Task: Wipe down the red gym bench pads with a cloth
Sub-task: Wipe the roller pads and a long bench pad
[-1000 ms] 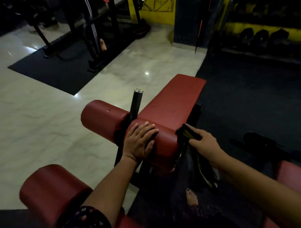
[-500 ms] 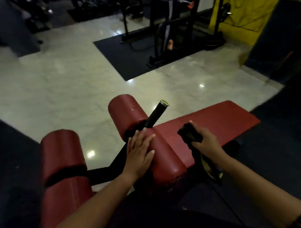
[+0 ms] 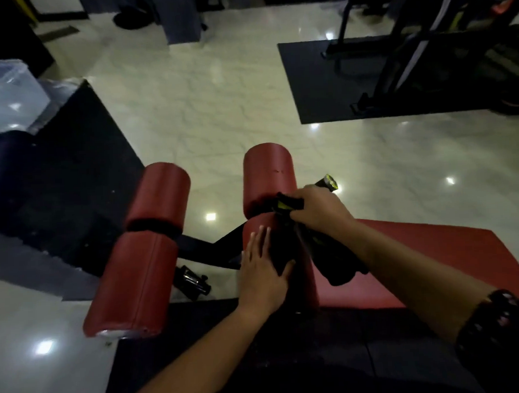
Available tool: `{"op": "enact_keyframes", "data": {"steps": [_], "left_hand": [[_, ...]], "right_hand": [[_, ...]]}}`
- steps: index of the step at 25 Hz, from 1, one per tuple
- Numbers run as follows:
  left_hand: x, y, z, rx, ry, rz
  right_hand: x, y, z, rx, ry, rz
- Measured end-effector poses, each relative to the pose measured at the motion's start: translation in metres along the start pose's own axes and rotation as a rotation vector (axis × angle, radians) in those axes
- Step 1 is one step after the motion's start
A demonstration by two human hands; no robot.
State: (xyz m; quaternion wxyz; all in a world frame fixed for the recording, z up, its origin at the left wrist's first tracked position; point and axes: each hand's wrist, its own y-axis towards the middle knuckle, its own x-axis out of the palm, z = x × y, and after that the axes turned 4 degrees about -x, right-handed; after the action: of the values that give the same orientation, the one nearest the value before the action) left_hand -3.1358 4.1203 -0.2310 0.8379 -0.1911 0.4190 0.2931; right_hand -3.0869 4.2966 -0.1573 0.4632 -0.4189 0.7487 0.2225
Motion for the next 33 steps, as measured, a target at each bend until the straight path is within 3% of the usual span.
{"op": "enact_keyframes", "data": {"steps": [4, 8, 11, 14, 18, 22, 26, 30, 33], "left_hand": [[0.000, 0.001, -0.002, -0.027, -0.015, -0.036], [-0.001, 0.001, -0.001, -0.040, -0.077, -0.026], [-0.002, -0.003, -0.001, -0.028, -0.098, -0.003], [-0.003, -0.003, 0.000, -0.014, -0.078, 0.001], [-0.005, -0.005, -0.002, 0.010, -0.082, 0.011], [-0.009, -0.005, -0.001, -0.039, -0.075, -0.038], [-0.018, 0.004, 0.011, -0.120, 0.121, -0.014], [-0.020, 0.023, 0.034, -0.191, 0.194, 0.089], [-0.002, 0.040, 0.050, -0.291, 0.216, 0.100]], "right_hand": [[-0.025, 0.034, -0.048, -0.281, -0.098, -0.027], [-0.013, 0.073, -0.082, -0.646, -0.636, -0.381], [0.016, 0.073, -0.071, -0.700, -1.034, -0.528], [-0.010, 0.065, -0.084, -0.683, -1.086, -0.611], [-0.033, 0.067, -0.073, -0.551, -1.220, -0.506], [-0.030, 0.050, -0.037, -0.682, -1.194, -0.451], [-0.052, 0.052, -0.026, -0.751, -1.084, -0.444], [-0.091, 0.091, -0.003, -0.671, -0.902, -0.268], [-0.099, 0.124, 0.036, -0.712, -0.952, -0.159]]}}
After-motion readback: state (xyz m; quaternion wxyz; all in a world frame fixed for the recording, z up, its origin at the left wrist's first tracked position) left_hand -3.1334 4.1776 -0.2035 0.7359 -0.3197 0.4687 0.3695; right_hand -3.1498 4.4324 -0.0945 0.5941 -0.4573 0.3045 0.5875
